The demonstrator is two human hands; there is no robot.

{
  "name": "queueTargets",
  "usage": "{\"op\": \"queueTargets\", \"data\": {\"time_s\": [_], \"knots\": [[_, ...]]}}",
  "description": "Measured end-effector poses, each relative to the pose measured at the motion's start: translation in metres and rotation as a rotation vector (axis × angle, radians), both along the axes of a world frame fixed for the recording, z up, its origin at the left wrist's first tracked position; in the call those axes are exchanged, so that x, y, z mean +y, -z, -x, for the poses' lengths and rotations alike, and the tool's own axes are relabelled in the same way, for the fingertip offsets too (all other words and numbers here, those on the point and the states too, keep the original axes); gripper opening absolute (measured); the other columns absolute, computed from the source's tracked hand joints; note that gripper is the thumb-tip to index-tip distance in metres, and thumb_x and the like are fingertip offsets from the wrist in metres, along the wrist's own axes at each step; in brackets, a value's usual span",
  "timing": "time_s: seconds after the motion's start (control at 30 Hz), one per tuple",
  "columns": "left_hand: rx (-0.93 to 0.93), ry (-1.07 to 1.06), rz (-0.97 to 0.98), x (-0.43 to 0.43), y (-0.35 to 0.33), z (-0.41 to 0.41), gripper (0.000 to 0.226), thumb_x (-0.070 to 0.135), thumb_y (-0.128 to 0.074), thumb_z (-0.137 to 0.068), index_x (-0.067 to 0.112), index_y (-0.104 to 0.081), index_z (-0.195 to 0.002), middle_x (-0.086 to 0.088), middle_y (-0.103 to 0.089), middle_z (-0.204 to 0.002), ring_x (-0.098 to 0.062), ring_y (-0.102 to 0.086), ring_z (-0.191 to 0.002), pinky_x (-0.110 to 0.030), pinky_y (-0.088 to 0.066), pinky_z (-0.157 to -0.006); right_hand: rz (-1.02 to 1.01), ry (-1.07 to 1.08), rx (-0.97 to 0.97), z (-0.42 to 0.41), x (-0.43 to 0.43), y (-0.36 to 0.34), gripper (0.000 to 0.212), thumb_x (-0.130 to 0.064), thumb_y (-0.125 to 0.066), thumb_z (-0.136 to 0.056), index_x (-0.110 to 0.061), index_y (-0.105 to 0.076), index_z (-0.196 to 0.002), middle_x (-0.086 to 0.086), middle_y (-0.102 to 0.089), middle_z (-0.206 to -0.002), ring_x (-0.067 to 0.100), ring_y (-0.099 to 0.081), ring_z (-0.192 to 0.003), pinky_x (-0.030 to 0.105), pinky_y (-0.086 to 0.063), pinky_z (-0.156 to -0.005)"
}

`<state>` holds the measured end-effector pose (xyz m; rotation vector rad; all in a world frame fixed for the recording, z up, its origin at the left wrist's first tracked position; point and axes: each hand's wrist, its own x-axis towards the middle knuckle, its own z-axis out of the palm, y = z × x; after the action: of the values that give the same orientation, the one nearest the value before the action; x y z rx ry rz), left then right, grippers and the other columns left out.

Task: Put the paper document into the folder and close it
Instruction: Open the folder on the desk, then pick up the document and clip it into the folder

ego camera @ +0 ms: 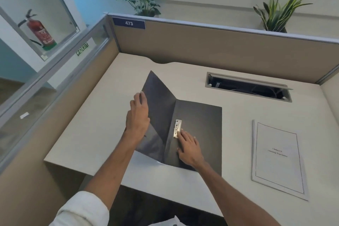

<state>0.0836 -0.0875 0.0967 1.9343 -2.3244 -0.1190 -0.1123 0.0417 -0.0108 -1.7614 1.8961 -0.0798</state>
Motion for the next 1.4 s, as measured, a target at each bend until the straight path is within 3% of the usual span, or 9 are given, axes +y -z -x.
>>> {"op": "queueTargets", "data": {"time_s": [0.1,0.2,0.27,0.33,0.53,0.83,1.03,1.2,1.4], "knots": [[-0.056,-0.03,-0.038,-0.001,0.019,-0.013,0.1,0.014,-0.08,-0.095,0.005,-0.018,-0.173,-0.019,-0.017,-0.177,-0.038,-0.046,-0.149,-0.046,-0.058,-0.112,-0.082,-0.042,0.071,0.005,0.008,0.01,0.082,-0.037,-0.046,-0.115,-0.022,0.004,-0.178,0.001,0.014,-0.186,0.024,0.007,-0.175,0.053,-0.002,-0.142],[-0.087,-0.062,-0.06,0.001,0.041,-0.023,0.091,0.024,-0.065,-0.105,0.007,-0.011,-0.176,-0.022,-0.004,-0.184,-0.039,-0.019,-0.171,-0.054,-0.028,-0.137,-0.11,-0.066,0.098,0.009,0.012,0.015,0.08,-0.041,-0.04,-0.116,-0.023,0.008,-0.178,0.001,0.019,-0.185,0.024,0.012,-0.175,0.054,-0.001,-0.142],[-0.118,-0.052,-0.08,0.004,0.059,-0.029,0.083,0.031,-0.051,-0.112,0.008,-0.005,-0.178,-0.02,0.005,-0.185,-0.037,-0.002,-0.175,-0.055,-0.012,-0.142,-0.102,-0.07,0.103,0.01,0.015,0.019,0.079,-0.042,-0.037,-0.117,-0.023,0.01,-0.177,0.0,0.02,-0.185,0.023,0.012,-0.175,0.054,-0.002,-0.142],[-0.134,-0.012,-0.135,0.009,0.078,-0.033,0.078,0.036,-0.04,-0.116,0.01,0.0,-0.178,-0.017,0.009,-0.186,-0.034,0.006,-0.175,-0.055,-0.006,-0.143,-0.096,-0.068,0.098,0.011,0.016,0.021,0.079,-0.042,-0.036,-0.117,-0.023,0.01,-0.177,-0.001,0.02,-0.185,0.021,0.011,-0.175,0.053,-0.002,-0.142],[-0.182,0.1,-0.305,0.037,0.115,-0.023,0.069,0.038,-0.023,-0.12,0.015,0.008,-0.178,-0.011,0.01,-0.187,-0.032,0.007,-0.176,-0.053,-0.003,-0.143,-0.09,-0.062,0.082,0.014,0.016,0.025,0.077,-0.044,-0.034,-0.117,-0.025,0.01,-0.177,-0.003,0.02,-0.184,0.019,0.012,-0.175,0.051,-0.001,-0.142],[-0.105,0.03,-0.421,0.034,0.117,-0.008,0.07,0.038,-0.024,-0.121,0.012,0.008,-0.177,-0.014,0.012,-0.186,-0.033,0.003,-0.176,-0.051,-0.007,-0.144,-0.083,-0.069,0.077,0.016,0.015,0.029,0.078,-0.044,-0.035,-0.116,-0.024,0.008,-0.178,-0.002,0.02,-0.185,0.021,0.011,-0.175,0.053,-0.002,-0.142],[0.005,0.055,-0.38,0.037,0.11,0.034,0.077,0.039,-0.034,-0.119,0.003,0.003,-0.176,-0.019,0.01,-0.185,-0.033,0.003,-0.175,-0.047,-0.007,-0.144,0.01,-0.017,0.05,0.037,0.008,0.018,0.071,-0.042,-0.042,-0.115,-0.023,-0.014,-0.177,-0.002,-0.004,-0.186,0.022,-0.014,-0.173,0.048,-0.013,-0.142],[0.006,0.285,-0.434,0.03,0.108,0.07,0.081,0.037,-0.041,-0.119,0.009,0.007,-0.177,-0.009,0.014,-0.186,-0.026,0.008,-0.175,-0.046,-0.003,-0.144,0.006,0.019,0.098,0.076,-0.003,0.014,0.078,-0.041,-0.043,-0.114,-0.021,-0.004,-0.178,0.001,0.007,-0.186,0.022,-0.004,-0.175,0.052,-0.009,-0.142],[-0.022,0.311,-0.513,0.018,0.107,0.085,0.083,0.03,-0.046,-0.118,0.009,0.009,-0.177,-0.009,0.015,-0.186,-0.027,0.009,-0.175,-0.047,-0.001,-0.144,-0.12,0.069,0.041,0.099,-0.008,0.014,0.084,-0.047,-0.042,-0.114,-0.022,0.007,-0.178,0.002,0.02,-0.185,0.022,0.011,-0.175,0.054,-0.001,-0.142]]}}
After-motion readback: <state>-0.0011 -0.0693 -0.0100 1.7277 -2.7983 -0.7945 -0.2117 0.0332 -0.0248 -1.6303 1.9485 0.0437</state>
